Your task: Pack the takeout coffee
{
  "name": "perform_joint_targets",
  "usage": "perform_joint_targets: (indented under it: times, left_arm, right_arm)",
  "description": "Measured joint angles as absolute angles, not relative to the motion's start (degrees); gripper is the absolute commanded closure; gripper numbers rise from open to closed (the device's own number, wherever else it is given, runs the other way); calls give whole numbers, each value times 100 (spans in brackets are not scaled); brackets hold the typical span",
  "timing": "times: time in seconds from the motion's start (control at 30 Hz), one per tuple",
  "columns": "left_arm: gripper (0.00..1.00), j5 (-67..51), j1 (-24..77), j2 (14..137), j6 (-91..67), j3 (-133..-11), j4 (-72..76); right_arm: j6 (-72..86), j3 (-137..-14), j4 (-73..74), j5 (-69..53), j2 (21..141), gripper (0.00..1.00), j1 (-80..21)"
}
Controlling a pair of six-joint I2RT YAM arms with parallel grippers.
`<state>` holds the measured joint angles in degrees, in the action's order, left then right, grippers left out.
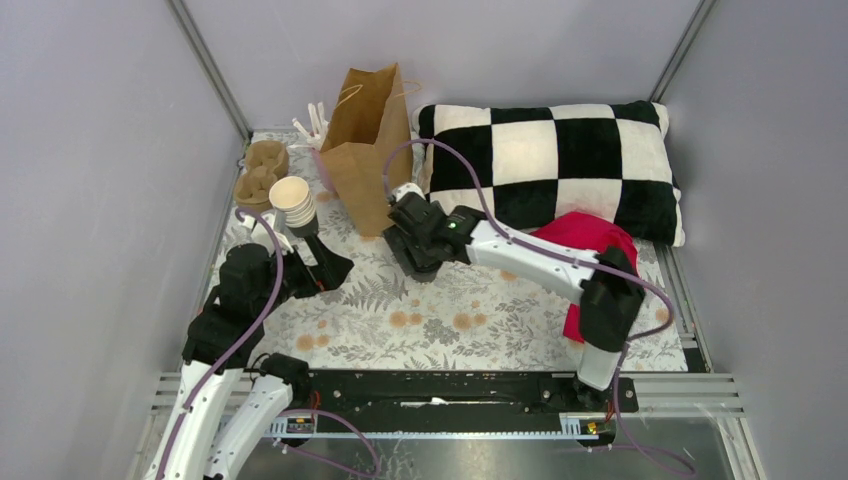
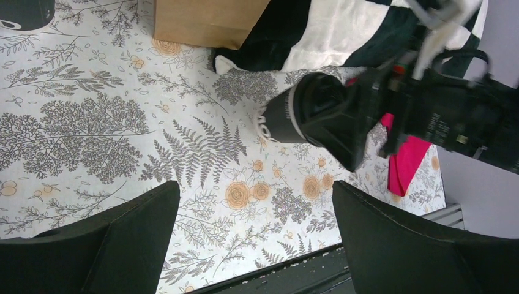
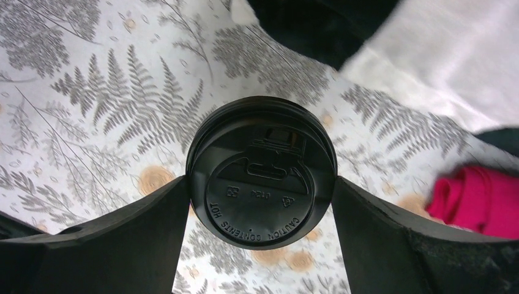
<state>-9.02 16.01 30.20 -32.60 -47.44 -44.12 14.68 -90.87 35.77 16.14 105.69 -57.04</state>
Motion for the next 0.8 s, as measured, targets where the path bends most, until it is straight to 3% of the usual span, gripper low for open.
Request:
perform_joint_targets:
  times: [0.3,0.43,0.8]
  left_arm:
    - [1,-989,1601,2974,-3253,-4742,-4410]
    - [1,-1055,1601,2939,-3234,-4742,-4405]
    - [1,-1179,1601,2939,-3146,-4740,-4405]
  right_arm:
    - [1715,-7312,3872,2386,8329,19,-5631]
    - [1835,-6429,4021,2443,7314,20,-4871]
    - [1994,-5481,4147,2587,6560,20,-3551]
